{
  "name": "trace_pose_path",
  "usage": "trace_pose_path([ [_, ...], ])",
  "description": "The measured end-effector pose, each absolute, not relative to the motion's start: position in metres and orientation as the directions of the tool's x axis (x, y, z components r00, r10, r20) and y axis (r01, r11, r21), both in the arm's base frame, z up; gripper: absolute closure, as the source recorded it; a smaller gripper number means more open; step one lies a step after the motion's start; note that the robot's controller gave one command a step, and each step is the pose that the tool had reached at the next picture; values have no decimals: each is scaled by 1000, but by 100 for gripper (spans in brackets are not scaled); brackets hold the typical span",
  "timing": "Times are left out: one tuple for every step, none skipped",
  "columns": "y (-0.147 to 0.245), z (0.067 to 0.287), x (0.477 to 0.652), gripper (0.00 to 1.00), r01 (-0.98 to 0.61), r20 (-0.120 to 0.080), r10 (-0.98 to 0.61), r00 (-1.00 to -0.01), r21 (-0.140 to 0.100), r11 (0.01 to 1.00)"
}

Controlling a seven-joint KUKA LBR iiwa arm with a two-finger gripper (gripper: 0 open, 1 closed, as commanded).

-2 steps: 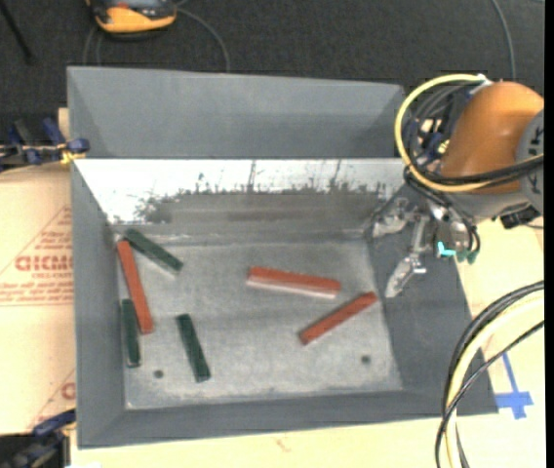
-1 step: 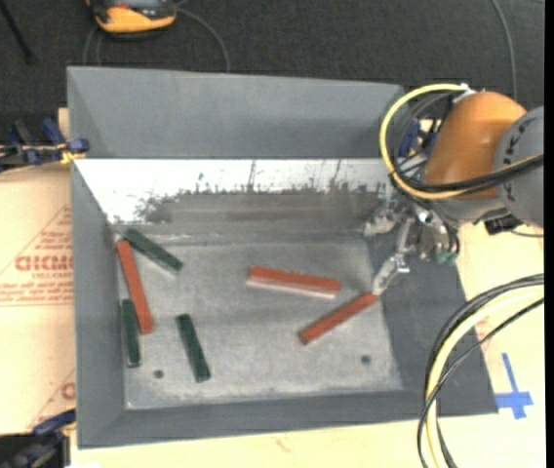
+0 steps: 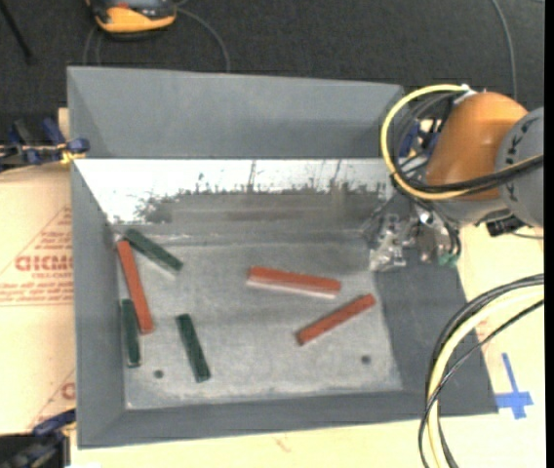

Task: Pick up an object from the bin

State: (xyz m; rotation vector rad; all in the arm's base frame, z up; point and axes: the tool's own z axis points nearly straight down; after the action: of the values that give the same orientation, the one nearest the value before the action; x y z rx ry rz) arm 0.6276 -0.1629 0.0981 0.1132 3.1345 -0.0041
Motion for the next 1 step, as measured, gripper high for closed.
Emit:
trace_pose_path([
  [-163,98,628,100,72,-5,72,-997,-2,997],
])
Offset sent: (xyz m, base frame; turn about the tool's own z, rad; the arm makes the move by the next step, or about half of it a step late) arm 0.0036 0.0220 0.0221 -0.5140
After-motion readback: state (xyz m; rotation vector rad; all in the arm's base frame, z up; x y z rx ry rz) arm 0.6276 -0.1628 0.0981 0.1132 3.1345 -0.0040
